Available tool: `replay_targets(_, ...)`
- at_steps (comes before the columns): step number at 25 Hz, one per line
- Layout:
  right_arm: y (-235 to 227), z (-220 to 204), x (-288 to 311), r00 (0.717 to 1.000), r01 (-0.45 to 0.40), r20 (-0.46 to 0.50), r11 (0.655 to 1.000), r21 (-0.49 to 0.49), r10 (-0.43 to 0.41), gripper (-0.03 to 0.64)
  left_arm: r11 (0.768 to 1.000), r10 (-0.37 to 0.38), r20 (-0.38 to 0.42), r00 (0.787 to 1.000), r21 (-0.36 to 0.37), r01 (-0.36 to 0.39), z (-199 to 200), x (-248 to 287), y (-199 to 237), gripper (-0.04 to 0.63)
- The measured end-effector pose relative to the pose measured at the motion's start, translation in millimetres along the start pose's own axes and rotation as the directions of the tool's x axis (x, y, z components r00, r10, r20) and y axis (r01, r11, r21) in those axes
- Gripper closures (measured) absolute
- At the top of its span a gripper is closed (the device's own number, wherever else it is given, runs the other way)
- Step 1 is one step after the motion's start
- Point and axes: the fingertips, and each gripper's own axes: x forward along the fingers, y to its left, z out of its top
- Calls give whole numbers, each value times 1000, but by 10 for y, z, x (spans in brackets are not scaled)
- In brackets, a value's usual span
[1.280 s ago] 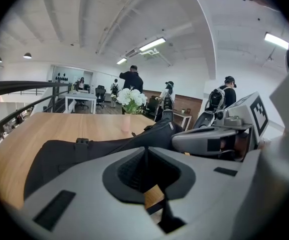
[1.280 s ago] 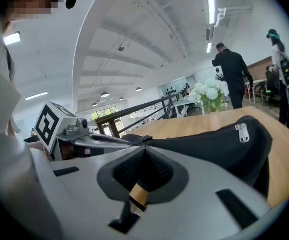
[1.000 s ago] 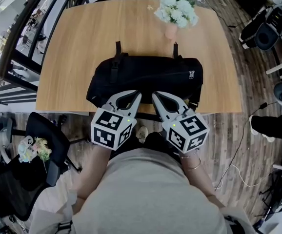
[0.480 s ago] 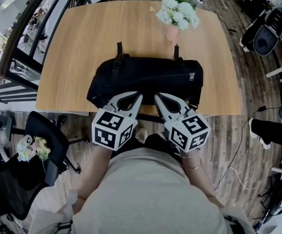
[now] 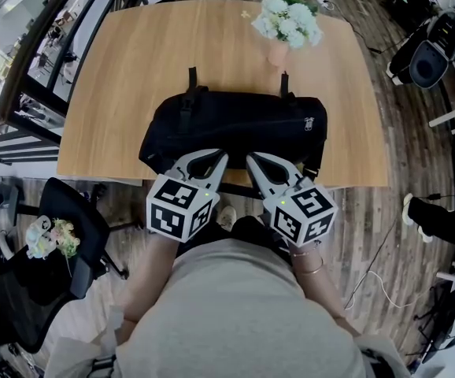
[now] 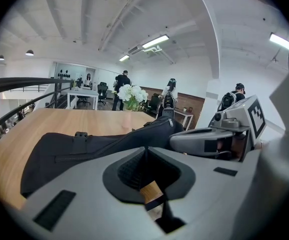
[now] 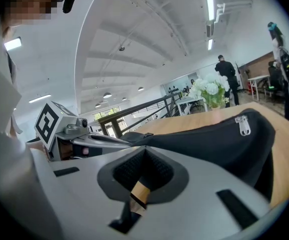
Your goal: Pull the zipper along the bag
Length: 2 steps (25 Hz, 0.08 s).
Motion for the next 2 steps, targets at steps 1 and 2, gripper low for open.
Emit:
replay_targets(1,2,-1,-4,1000,0,0,1000,0,0,611,1000,-2,-2,1000,2,2,-2,2,-13,565)
replay_targets(2,5,0,-7,1000,-1,-1,1000,0,1,611,1000,-4,-3,1000,3,4,-3,5,-25,565)
